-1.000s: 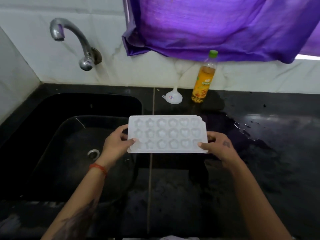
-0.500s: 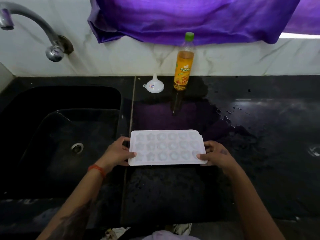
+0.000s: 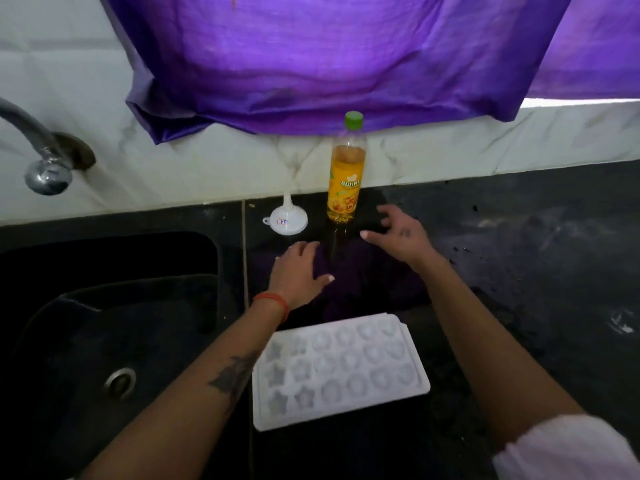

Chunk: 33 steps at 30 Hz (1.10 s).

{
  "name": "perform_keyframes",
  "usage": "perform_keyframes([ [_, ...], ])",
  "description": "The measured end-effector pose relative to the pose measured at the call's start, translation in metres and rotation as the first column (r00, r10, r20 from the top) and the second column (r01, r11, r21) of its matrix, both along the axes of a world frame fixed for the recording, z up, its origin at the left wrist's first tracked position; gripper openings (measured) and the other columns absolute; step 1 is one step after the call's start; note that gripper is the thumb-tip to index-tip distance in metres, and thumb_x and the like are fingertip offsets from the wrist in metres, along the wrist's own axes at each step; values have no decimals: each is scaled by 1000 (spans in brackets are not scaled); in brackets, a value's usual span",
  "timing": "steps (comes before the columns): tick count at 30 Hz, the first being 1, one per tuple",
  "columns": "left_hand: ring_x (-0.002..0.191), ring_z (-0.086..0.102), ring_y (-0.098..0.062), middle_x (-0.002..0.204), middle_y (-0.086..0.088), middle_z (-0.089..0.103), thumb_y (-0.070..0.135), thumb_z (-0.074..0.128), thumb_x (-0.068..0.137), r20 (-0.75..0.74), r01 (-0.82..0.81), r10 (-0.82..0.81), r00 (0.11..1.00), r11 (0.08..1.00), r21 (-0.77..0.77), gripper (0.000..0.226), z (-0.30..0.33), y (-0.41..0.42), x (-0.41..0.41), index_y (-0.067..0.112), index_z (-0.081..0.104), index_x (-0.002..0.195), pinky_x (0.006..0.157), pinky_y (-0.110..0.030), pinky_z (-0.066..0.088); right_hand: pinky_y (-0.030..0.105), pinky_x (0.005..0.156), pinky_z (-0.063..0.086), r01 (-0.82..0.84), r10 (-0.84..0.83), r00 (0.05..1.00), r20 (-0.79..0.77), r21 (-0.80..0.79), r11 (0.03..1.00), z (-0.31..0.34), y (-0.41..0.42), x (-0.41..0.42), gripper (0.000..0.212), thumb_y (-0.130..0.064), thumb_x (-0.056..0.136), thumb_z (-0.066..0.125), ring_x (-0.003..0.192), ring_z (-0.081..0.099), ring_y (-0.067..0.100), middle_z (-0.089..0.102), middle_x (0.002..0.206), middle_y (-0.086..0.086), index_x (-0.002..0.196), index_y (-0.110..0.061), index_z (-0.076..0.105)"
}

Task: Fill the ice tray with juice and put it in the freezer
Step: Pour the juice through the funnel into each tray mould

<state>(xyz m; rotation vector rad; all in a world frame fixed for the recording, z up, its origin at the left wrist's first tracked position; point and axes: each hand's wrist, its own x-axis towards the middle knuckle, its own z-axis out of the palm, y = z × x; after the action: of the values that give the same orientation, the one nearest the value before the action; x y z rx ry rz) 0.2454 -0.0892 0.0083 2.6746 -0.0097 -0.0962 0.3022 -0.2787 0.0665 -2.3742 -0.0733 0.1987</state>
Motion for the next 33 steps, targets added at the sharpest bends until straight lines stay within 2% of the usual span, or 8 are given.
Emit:
perform_keyframes([
  [5,145,-21,-29,160,-4,-14,67,54,79,-259,130,-106,960,988,78,102,-43,0,21,22,-1,152,113,-52,-15,45,106,35,98,-113,990,86,163,982,8,46,72,99,-34,74,76,134,33,35,33,146,19,147,-17,13],
  [8,142,-27,-26,159,-1,-20,69,52,78,-248,129,-113,962,991,48,103,-57,2,24,25,-4,151,109,-49,-22,46,106,37,136,-168,981,96,276,952,7,62,97,105,-35,70,79,132,36,34,34,145,17,147,-18,10],
  [14,142,-27,-24,159,1,-20,69,52,78,-238,118,-101,966,991,56,101,-61,2,26,27,-4,151,108,-47,-24,38,89,45,149,-209,959,190,289,946,-6,72,107,74,-36,73,75,113,52,33,52,125,13,128,-14,31],
  [20,144,-23,-24,160,2,-17,66,54,79,-268,87,-73,961,995,42,98,-47,1,22,28,-1,151,113,-49,-18,37,83,47,127,-200,956,217,310,942,6,39,72,75,-39,66,80,110,54,31,55,121,12,123,-14,39],
  [24,147,-7,-32,161,-1,-2,53,61,82,-292,13,-6,957,1000,23,95,-18,-19,19,26,4,152,116,-59,0,40,83,52,65,-142,960,240,303,951,12,4,20,72,-41,60,82,102,58,24,60,111,6,115,-17,44],
  [26,147,7,-31,160,-4,12,45,69,80,-170,-17,-14,985,984,-179,97,-4,-36,12,22,8,152,117,-54,11,38,81,53,26,-101,963,251,287,957,9,-9,-6,71,-40,58,84,98,61,21,63,106,2,113,-17,46],
  [29,140,32,-17,152,0,34,29,80,72,-11,67,-86,996,844,-532,103,11,-61,-7,20,14,151,112,-32,30,23,71,48,4,-81,958,274,271,963,2,-22,-37,69,-39,57,84,90,60,13,61,98,-7,112,-20,48],
  [33,123,53,-16,138,2,51,21,79,73,16,71,-80,997,757,-649,92,22,-78,-23,25,24,147,100,-37,47,9,63,38,33,-130,948,291,315,948,-7,-28,-61,71,-39,58,84,85,55,5,55,96,-15,115,-24,46],
])
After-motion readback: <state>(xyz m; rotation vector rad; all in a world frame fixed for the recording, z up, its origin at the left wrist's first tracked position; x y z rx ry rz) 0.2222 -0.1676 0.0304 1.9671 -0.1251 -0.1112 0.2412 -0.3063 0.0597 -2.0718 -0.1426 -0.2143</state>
